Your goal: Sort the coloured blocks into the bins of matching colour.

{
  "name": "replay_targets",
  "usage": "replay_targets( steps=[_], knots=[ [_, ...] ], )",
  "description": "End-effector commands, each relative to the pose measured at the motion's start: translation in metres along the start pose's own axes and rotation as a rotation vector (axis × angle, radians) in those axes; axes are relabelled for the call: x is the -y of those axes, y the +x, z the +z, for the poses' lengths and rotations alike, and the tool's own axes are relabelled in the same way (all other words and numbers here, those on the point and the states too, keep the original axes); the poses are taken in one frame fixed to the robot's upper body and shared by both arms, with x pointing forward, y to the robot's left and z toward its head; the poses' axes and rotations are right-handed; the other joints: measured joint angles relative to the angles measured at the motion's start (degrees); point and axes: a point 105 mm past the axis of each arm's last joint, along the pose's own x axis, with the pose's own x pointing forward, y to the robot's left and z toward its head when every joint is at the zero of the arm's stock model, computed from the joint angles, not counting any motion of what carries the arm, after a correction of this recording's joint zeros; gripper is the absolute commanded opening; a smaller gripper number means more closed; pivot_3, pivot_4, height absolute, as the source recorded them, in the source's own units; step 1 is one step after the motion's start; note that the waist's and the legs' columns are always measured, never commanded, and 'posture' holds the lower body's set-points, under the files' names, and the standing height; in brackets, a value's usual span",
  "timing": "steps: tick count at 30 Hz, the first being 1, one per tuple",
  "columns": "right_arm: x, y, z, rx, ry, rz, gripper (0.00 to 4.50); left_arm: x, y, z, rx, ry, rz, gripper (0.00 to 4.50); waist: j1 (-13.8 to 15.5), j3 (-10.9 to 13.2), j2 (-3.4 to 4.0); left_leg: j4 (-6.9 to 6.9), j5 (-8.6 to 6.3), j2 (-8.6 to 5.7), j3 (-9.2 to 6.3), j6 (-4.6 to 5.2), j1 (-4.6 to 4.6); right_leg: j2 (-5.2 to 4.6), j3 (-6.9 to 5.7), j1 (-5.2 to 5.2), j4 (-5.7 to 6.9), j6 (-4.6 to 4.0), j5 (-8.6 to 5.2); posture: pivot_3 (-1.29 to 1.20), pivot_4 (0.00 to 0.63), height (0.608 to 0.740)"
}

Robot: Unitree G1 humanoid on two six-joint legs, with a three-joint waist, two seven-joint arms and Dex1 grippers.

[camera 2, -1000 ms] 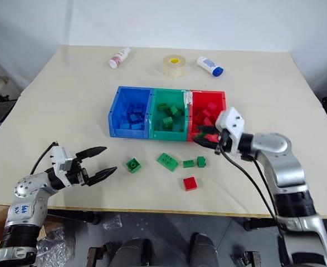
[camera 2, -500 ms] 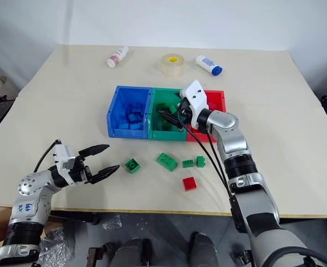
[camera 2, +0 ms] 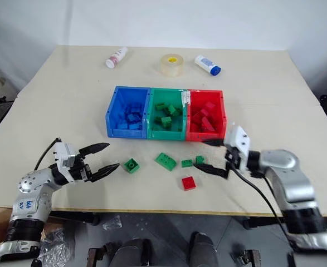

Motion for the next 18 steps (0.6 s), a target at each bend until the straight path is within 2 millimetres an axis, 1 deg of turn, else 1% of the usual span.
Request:
replay_targets(
  steps=[1, 3, 6, 9, 11, 13, 15, 18],
  knots=[
    [-0.003, -0.029, 0.001, -0.06, -0.014, -0.034, 4.45, -0.003, -0.004, 0.003, 0.007, 0.024, 0.003, 4.5, 0.0, 0.0, 0.0, 0.0, 0.0, 0.01, 0.01, 0.0, 0.02, 0.0, 0.01, 0.0, 0.0, 0.0, 0.0, 0.0, 0.15, 0.74],
    [-0.005, -0.039, -0.005, -0.102, -0.002, -0.045, 4.45, -0.003, -0.005, 0.003, 0.006, 0.024, 0.004, 4.5, 0.0, 0.0, 0.0, 0.0, 0.0, 0.04, 0.04, 0.0, 0.04, 0.03, 0.03, 0.0, 0.01, 0.0, 0.0, 0.0, 0.15, 0.74],
    [-0.007, -0.041, -0.006, -0.113, 0.007, -0.044, 4.45, -0.004, -0.005, 0.003, 0.004, 0.024, 0.004, 4.5, 0.0, 0.0, -0.01, 0.04, 0.0, 0.1, 0.08, -0.01, 0.05, 0.1, 0.08, 0.0, -0.01, -0.01, 0.01, 0.0, 0.15, 0.74],
    [-0.009, -0.028, -0.003, -0.101, 0.006, -0.019, 4.45, -0.004, -0.005, 0.003, 0.005, 0.025, 0.004, 4.5, 0.1, 0.0, -0.01, 0.07, -0.03, 0.18, 0.09, -0.05, 0.05, 0.18, 0.11, 0.0, -0.03, -0.04, 0.02, 0.0, 0.15, 0.74],
    [-0.013, -0.018, -0.002, -0.099, 0.008, 0.016, 4.45, -0.004, -0.005, 0.004, 0.006, 0.026, 0.005, 4.5, 0.1, 0.0, 0.0, 0.1, -0.04, 0.24, 0.1, -0.07, 0.05, 0.23, 0.12, 0.0, -0.06, -0.06, 0.04, 0.0, 0.15, 0.74],
    [-0.029, 0.001, -0.004, -0.121, 0.0, 0.114, 4.45, -0.003, -0.005, 0.005, 0.01, 0.028, 0.007, 4.5, 0.1, 0.0, 0.0, 0.1, -0.05, 0.28, 0.1, -0.09, 0.05, 0.27, 0.12, -0.01, -0.06, -0.07, 0.04, 0.0, 0.15, 0.74],
    [-0.039, 0.014, -0.007, -0.133, -0.008, 0.179, 4.45, -0.002, -0.005, 0.005, 0.011, 0.029, 0.007, 4.5, 0.1, 0.0, -0.01, 0.13, -0.08, 0.37, 0.11, -0.14, 0.04, 0.36, 0.13, -0.02, -0.07, -0.09, 0.05, 0.0, 0.15, 0.74],
    [-0.047, 0.036, -0.01, -0.128, -0.025, 0.242, 4.45, 0.001, -0.006, 0.005, 0.014, 0.028, 0.009, 4.5, 0.1, 0.0, -0.01, 0.16, -0.1, 0.4, 0.14, -0.17, 0.03, 0.39, 0.13, -0.05, -0.06, -0.12, 0.04, 0.0, 0.15, 0.74]
  ],
)
